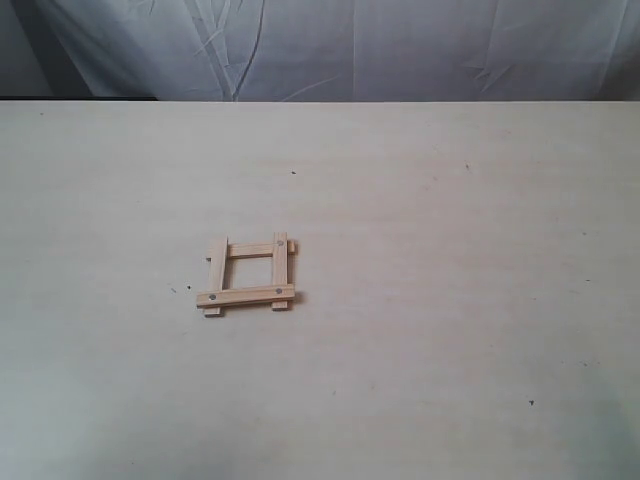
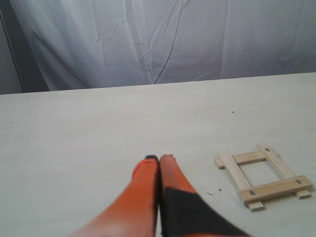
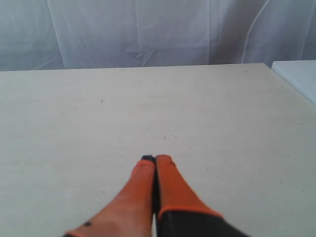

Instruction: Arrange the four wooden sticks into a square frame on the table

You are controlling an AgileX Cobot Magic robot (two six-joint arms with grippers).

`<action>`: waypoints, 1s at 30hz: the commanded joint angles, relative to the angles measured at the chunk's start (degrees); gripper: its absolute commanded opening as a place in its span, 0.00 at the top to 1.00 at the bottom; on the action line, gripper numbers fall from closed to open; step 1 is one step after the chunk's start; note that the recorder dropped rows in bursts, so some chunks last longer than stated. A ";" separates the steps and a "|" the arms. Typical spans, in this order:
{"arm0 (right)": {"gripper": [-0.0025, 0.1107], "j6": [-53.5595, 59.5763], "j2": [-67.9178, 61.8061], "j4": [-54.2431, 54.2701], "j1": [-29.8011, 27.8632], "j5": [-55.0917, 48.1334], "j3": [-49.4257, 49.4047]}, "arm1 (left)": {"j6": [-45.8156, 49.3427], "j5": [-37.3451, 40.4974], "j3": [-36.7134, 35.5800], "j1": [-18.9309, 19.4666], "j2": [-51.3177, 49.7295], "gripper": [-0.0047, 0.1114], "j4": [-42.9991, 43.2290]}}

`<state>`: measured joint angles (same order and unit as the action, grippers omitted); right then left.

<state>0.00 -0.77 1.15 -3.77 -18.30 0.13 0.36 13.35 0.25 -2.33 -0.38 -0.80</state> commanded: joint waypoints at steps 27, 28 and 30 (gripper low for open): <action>0.99 0.00 0.23 -0.48 -0.18 0.58 -0.13 | 0.03 -0.05 -0.25 0.07 0.38 0.96 -3.04; 0.99 0.00 0.23 -0.48 -0.18 0.58 -0.13 | 0.03 -0.05 -0.25 0.07 0.38 0.96 -3.04; 0.99 0.00 0.23 -0.48 -0.18 0.58 -0.13 | 0.03 -0.05 -0.25 0.07 0.38 0.96 -3.04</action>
<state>0.00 -0.77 1.15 -3.77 -18.30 0.13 0.46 13.35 0.25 -2.33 -0.38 -3.20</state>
